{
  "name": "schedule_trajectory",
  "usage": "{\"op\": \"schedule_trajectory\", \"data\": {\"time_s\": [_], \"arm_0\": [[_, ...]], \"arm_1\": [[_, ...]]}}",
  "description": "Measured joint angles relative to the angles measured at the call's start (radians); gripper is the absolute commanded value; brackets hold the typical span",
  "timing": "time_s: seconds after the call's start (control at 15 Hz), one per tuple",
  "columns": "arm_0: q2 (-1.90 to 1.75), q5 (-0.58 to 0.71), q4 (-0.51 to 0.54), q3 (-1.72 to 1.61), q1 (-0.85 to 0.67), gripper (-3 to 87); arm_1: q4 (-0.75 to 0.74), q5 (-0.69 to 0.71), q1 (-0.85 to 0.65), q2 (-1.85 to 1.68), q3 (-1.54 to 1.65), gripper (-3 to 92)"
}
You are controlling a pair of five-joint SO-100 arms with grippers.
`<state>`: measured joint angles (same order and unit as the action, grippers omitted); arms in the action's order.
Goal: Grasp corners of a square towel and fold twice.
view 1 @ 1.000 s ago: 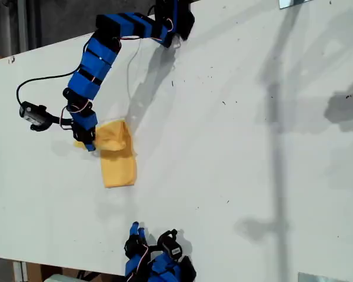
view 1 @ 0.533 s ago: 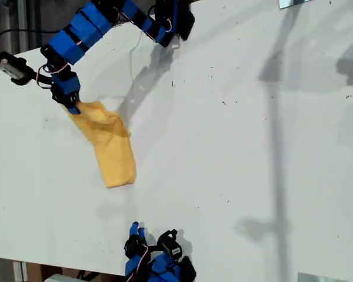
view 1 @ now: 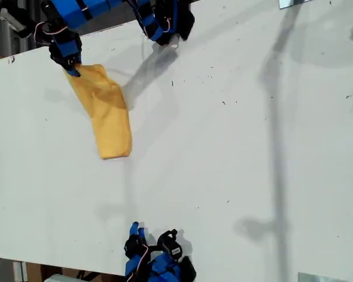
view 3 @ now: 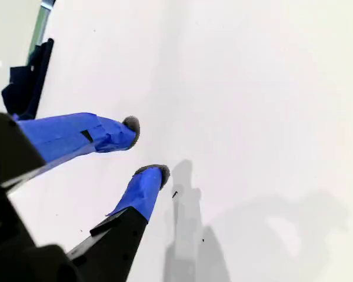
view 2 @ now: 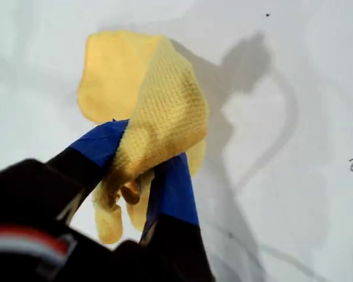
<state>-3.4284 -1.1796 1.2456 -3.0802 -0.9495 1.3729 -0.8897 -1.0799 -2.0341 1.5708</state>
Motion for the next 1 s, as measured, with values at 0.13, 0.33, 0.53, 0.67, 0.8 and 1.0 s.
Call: {"op": "schedule_trajectory", "data": {"time_s": [0.13,0.33,0.53,0.67,0.8,1.0], "arm_0": [[0.0,0.0,0.0,0.0,0.0,10.4],[0.0,0.0,0.0,0.0,0.0,10.4],[0.0,0.0,0.0,0.0,0.0,10.4],[0.0,0.0,0.0,0.0,0.0,10.4],[0.0,0.0,0.0,0.0,0.0,10.4],[-0.005,0.0,0.0,0.0,0.0,10.4]], "arm_1": [[0.031,0.006,-0.043,-0.044,0.02,-0.1],[0.0,0.012,-0.04,-0.041,0.051,-0.1],[-0.167,0.049,0.069,0.13,0.052,-0.1],[-0.301,0.112,0.169,0.262,0.051,-0.1],[-0.374,0.172,0.265,0.397,-0.005,-0.1],[-0.446,0.212,0.354,0.577,-0.124,-0.1]]}}
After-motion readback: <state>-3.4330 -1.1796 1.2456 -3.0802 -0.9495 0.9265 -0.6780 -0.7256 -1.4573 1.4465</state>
